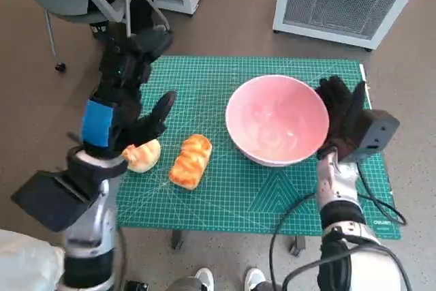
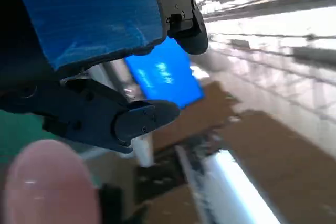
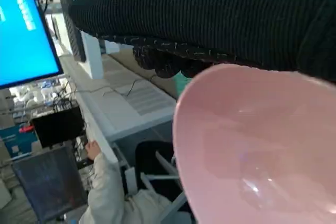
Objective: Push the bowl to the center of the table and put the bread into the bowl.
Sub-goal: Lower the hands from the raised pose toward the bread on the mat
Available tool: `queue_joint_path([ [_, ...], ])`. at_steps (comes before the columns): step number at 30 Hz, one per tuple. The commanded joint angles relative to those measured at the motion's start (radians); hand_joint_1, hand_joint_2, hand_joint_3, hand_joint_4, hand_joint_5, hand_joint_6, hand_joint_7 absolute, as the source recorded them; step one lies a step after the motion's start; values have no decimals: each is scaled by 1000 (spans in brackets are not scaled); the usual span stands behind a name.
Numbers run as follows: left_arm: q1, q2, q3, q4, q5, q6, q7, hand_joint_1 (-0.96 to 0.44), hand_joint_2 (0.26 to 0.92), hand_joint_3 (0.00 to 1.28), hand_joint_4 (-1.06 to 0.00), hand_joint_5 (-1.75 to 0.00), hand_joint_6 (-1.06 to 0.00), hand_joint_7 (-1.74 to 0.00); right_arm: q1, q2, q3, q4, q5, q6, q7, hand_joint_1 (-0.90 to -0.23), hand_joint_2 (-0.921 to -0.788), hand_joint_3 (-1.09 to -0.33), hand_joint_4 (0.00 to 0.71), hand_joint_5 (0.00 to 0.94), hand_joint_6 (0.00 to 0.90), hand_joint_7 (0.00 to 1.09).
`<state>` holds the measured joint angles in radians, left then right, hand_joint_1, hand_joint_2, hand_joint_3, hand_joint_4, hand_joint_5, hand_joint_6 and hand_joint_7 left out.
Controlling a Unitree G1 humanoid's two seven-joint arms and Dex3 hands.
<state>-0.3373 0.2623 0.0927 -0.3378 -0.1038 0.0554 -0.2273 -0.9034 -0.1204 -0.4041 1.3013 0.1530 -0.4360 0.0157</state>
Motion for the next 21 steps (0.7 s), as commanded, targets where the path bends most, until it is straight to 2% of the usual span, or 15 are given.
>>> queue_joint_path([
  [1,43,60,-16,-115,58,154,-1,-340,916,430,-35,-578,1,-795,-8,-3,8,14,-5,18,3,-444,-921,-831,307,8,70,594],
  [9,94,141,-41,-228,101,358,-41,-336,921,400,-117,-303,-3,-653,-26,-38,27,-2,-15,-13,7,-440,-921,-820,308,7,58,612],
  [13,112,185,-64,-259,135,435,-62,-326,921,381,-170,-160,-31,-563,-38,-64,64,-27,-49,-64,-17,-437,-921,-816,310,8,44,616],
  [16,120,208,-90,-285,171,491,-65,-328,921,362,-199,-94,-60,-500,-34,-80,105,-71,-93,-145,-41,-441,-921,-815,305,5,31,617],
  [21,129,237,-148,-315,249,551,-59,-333,921,326,-244,-32,-143,-375,-13,-109,159,-156,-147,-281,-52,-470,-921,-798,307,5,5,644],
])
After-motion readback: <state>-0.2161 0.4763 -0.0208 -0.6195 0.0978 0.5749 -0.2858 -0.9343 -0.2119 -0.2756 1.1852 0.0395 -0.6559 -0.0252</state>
